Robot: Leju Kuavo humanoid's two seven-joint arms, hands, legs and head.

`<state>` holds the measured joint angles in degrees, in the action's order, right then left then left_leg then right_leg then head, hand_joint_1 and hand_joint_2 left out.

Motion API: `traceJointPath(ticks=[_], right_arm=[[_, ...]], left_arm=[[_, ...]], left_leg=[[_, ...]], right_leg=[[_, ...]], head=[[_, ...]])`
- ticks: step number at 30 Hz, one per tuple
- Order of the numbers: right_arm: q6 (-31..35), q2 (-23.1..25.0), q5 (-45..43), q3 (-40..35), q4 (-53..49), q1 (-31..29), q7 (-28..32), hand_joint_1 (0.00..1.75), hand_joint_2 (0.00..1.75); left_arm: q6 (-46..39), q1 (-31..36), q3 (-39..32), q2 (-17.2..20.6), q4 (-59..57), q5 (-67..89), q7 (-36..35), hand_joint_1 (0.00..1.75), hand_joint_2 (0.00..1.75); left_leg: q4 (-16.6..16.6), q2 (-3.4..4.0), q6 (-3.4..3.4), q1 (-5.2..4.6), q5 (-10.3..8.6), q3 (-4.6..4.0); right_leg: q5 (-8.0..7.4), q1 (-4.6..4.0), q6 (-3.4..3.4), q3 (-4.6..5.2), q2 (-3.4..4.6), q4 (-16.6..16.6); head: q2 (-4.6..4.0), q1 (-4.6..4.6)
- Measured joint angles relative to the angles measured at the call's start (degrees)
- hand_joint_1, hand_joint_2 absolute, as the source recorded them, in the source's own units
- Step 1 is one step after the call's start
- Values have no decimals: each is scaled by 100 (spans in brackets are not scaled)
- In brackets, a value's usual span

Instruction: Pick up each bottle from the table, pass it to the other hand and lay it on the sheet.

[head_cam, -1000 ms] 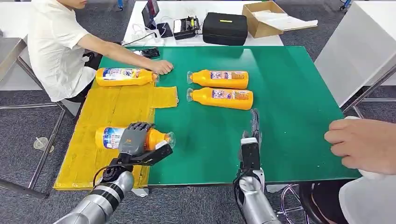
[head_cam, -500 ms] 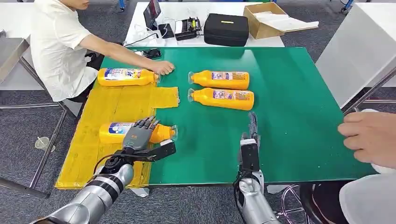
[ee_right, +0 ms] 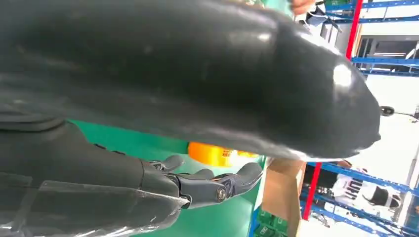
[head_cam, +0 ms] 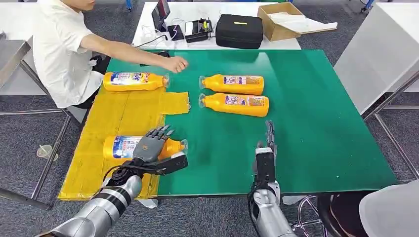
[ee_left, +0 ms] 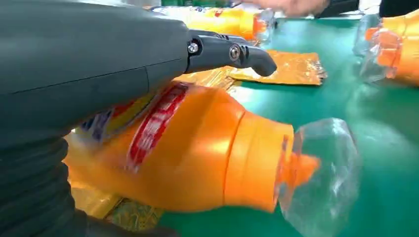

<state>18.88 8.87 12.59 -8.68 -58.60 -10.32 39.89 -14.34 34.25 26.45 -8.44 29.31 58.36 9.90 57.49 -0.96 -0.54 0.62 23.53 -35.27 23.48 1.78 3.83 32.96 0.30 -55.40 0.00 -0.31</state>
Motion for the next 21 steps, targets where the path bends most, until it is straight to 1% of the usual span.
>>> traceJointPath(ticks=[4, 9, 10, 11, 12, 14, 15, 18, 19, 20, 21], right_arm=[[83, -15, -50, 0, 2, 13, 0, 0, 0], [350, -70, -2, 0, -57, 146, 0, 0, 0], [450, -90, 80, 0, -98, 184, 0, 0, 175], [578, -111, 200, -2, -144, 229, 0, 0, 175], [762, -138, 403, -13, -173, 260, 0, 0, 175], [1308, -218, 1184, -94, -195, 298, -19, 0, 175], [1539, -282, 1861, -142, -195, 312, -163, 0, 175], [1620, -481, 4079, -144, -214, 342, -656, 0, 175], [1624, -531, 4590, -94, -227, 342, -741, 0, 175], [1630, -577, 4826, -50, -234, 341, -774, 0, 175], [1631, -607, 4852, -13, -236, 339, -787, 0, 175]], left_arm=[[-7, -234, 92, 20, 335, -107, 223, 0, 0], [-330, -773, 356, 131, 1332, -311, 393, 0, 0], [-437, -915, 402, 164, 1613, -419, 445, 0, 0], [-524, -1066, 452, 201, 1878, -526, 500, 0, 0], [-597, -1207, 499, 227, 2108, -617, 562, 0, 175], [-760, -1514, 566, 297, 2665, -875, 723, 0, 175], [-820, -1668, 595, 323, 2925, -1080, 842, 0, 175], [-1142, -2033, 623, 330, 3552, -1423, 1104, 0, 175], [-1262, -2117, 643, 332, 3716, -1440, 1128, 0, 175], [-1324, -2178, 656, 332, 3842, -1440, 1136, 0, 175], [-1355, -2231, 671, 330, 3953, -1442, 1138, 0, 175]], left_leg=[[0, 3, 0, 0, 0, -8], [1, 2, 0, 0, 1, -24], [1, 3, -1, 0, 2, -25], [1, 2, -1, 0, 2, -28], [1, 2, -1, 0, 2, -32], [0, 4, 0, 0, 5, -35], [1, 5, 1, 0, 5, -36], [1, 2, 0, 0, 6, -38], [1, 0, 0, 0, 5, -39], [1, 0, 0, 0, 5, -39], [1, 0, -1, 0, 5, -39]], right_leg=[[0, 0, 0, 10, 2, 0], [0, 0, 0, 23, 1, 0], [0, 0, 0, 24, 2, 0], [1, 0, 1, 26, 1, 0], [1, 0, 1, 30, 1, 0], [2, 0, 1, 37, 3, 1], [2, 1, 0, 40, 3, 2], [3, 1, 0, 43, 1, 3], [3, 1, 0, 43, 0, 3], [3, 1, 0, 41, 0, 3], [3, 1, 0, 39, 0, 3]], head=[[0, 2], [0, 0], [0, 0], [0, 0], [0, 2], [0, 0], [0, 0], [0, 2], [0, 2], [0, 0], [0, 2]])
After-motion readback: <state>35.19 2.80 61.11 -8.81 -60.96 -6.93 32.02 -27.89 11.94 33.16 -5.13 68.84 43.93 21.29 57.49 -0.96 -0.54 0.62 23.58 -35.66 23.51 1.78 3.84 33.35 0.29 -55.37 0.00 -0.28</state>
